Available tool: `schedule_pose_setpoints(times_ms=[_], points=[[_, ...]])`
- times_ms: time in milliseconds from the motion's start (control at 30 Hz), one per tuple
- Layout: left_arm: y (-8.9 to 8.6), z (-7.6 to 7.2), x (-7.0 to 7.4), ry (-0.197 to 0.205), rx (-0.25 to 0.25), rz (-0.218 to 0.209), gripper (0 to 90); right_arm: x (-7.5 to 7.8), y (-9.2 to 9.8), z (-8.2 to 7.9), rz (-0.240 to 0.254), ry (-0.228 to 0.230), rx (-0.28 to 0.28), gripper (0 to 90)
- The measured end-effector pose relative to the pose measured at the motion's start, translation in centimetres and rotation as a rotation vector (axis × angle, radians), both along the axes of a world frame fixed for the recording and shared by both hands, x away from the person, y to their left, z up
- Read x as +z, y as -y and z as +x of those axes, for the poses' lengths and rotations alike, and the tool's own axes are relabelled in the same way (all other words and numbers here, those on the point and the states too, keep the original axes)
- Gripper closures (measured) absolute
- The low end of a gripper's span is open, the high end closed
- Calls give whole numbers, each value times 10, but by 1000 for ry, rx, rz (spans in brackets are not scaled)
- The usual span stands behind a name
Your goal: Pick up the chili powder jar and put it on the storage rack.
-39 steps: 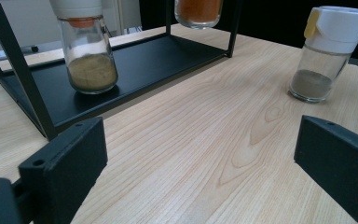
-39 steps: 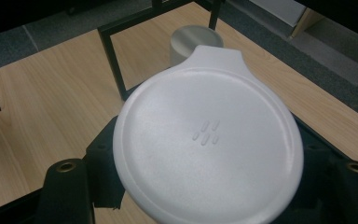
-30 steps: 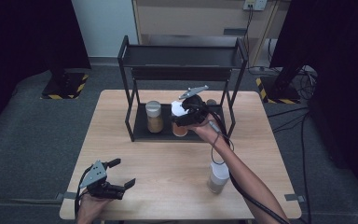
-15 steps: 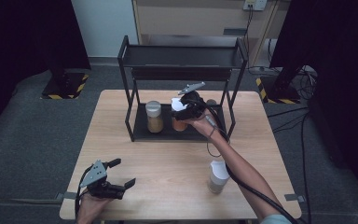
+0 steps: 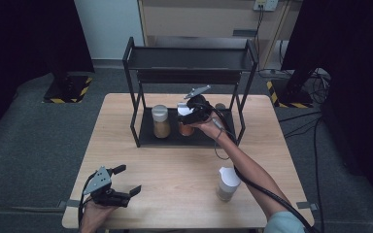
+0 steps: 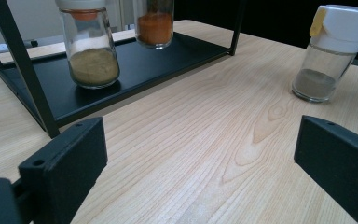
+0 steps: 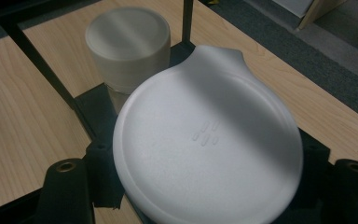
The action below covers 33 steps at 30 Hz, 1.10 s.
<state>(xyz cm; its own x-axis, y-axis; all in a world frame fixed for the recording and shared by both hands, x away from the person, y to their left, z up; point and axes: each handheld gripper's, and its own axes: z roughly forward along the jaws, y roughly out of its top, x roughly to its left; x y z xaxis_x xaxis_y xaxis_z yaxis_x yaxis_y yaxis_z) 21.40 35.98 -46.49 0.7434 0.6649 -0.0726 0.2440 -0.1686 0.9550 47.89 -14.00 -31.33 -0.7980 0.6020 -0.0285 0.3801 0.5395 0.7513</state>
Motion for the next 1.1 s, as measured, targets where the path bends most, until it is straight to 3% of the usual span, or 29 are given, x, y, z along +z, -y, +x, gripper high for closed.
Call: schedule_pose_setpoints(times_ms=[167, 400, 1100], points=[[0, 1, -1, -2, -1, -2, 15, -7, -1, 6, -27, -1, 21, 312], [0, 1, -1, -4, -2, -1, 15, -14, 1, 13, -13, -3, 49, 312], [-1, 1, -1, -1, -2, -4, 15, -32, 4, 23, 19, -27, 35, 312]])
